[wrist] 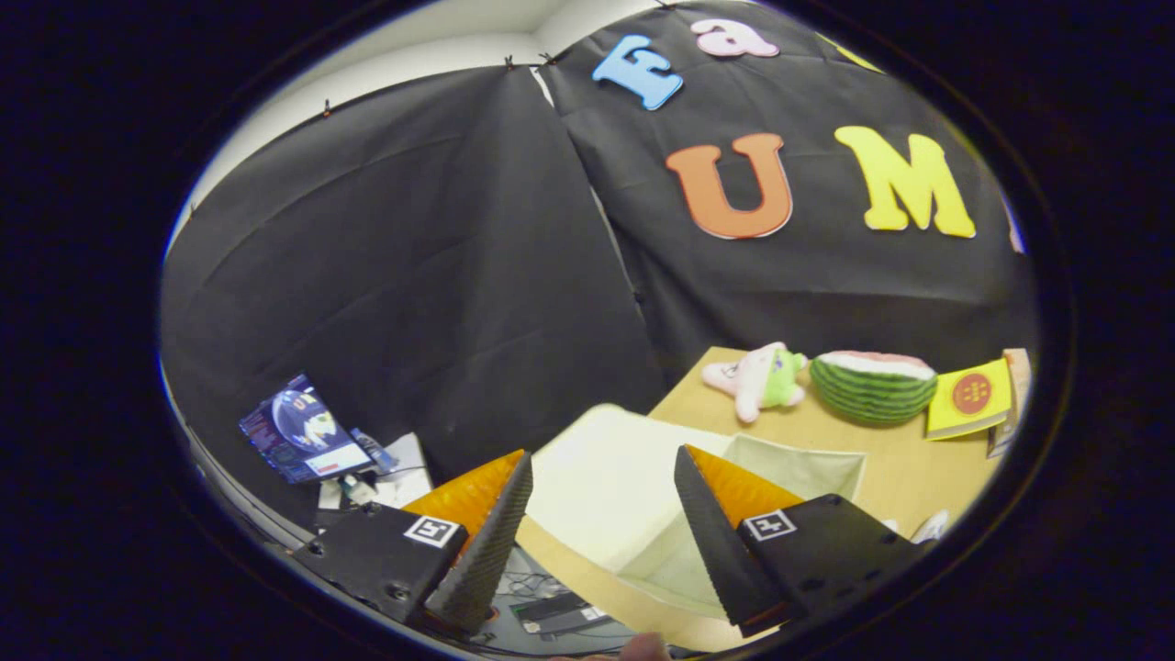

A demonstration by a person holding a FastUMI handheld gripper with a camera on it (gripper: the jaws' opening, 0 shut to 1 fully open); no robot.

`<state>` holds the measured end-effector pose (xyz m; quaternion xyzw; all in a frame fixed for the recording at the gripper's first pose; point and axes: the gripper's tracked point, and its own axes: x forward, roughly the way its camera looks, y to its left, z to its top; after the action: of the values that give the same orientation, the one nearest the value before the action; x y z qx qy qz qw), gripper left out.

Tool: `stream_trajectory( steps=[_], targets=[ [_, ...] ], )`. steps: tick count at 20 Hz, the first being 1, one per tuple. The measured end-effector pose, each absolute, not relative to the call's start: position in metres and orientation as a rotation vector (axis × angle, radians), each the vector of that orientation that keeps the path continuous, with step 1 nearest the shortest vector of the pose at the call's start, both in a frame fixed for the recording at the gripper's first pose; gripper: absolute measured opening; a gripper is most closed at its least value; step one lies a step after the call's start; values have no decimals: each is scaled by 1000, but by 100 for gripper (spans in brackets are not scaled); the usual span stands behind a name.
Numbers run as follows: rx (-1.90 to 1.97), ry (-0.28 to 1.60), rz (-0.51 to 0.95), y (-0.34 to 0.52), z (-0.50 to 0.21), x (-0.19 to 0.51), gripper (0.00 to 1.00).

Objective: Open the storage box then place both shoes into the box .Put the left shoe in first, then the right shoe, with the right side of both shoes facing outward in a uniform manner.

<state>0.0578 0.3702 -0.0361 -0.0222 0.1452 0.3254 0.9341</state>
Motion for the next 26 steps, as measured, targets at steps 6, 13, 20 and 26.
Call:
stream_trajectory(
  steps=[6, 13, 20, 26],
  targets=[
    [-92, 195, 449, 266, -12, 51, 100],
    [-103, 273, 207, 93, -44, 41, 100],
    [-49, 562, 115, 1, -173, 53, 100],
    [-27, 775, 200, 10, -267, 79, 97]
  ],
)
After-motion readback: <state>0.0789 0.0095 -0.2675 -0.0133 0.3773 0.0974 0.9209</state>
